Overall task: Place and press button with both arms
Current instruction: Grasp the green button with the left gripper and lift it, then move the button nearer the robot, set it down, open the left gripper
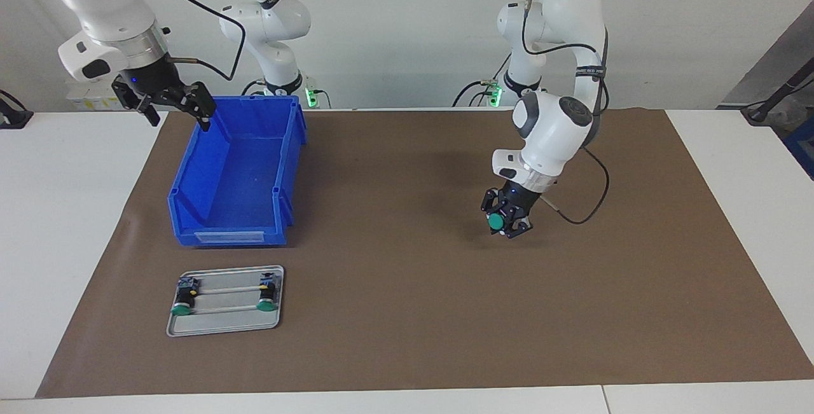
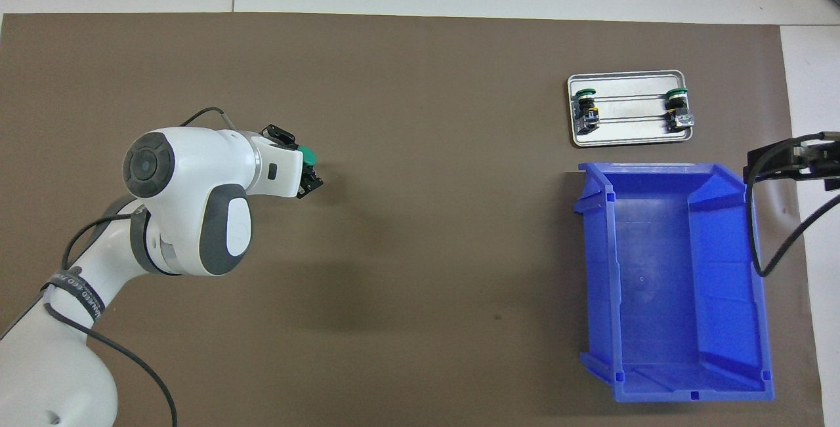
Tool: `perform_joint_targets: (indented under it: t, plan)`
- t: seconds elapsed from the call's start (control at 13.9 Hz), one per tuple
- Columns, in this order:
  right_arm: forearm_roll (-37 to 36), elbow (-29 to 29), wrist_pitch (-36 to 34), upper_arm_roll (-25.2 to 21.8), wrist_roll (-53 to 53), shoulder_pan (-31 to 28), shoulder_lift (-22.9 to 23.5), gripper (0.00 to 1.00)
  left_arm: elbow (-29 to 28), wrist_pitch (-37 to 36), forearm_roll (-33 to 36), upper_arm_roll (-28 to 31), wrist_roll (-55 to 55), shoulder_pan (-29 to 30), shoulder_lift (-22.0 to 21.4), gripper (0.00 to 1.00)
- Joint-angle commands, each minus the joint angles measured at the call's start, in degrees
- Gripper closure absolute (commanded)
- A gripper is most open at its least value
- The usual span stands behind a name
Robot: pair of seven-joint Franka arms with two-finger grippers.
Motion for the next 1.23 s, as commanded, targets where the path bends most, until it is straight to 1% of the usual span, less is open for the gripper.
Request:
perform_joint_targets:
  t: [0.0,0.14,0.22,0.36,0.58,0.79,1.01,1.15]
  plan:
    - [0.7,-1.09,-0.26,0.46,-1.09,-0.61,-1.13,0.0,4.97,-12.42,-5.0,-0.08,6.29,4.18,-1.13,1.0]
    - [0.7,-1.09,-0.26,0.46,-1.09,-0.61,-1.13,0.0,4.47,-14.12,-9.12,-0.17,10.06,6.82,-1.39,1.0]
    - [0.7,-1.09,-0.17,0.46,-1.09,-0.61,-1.13,0.0,3.68,-14.39,-12.63,-0.17,13.31,7.53,-1.74,1.0]
    - [0.7,-1.09,-0.26,0.46,-1.09,-0.61,-1.13,0.0,-0.17,-14.74,-20.27,-0.08,22.51,10.25,-3.67,1.0]
    - [0.7,-1.09,-0.17,0.46,-1.09,-0.61,-1.13,0.0,-7.82,-14.65,-29.42,-0.08,35.8,13.77,-7.1,1.0]
    - [0.7,-1.09,-0.26,0.46,-1.09,-0.61,-1.13,0.0,-15.81,-14.39,-43.11,0.09,48.53,14.39,-10.53,1.0]
    - [0.7,-1.09,-0.17,0.46,-1.09,-0.61,-1.13,0.0,-20.75,-14.56,-53.76,0.01,58.13,14.13,-10.71,1.0]
    - [0.7,-1.09,-0.26,0.37,-1.09,-0.61,-1.13,0.0,-22.86,-14.83,-61.23,0.01,67.34,13.34,-9.66,1.0]
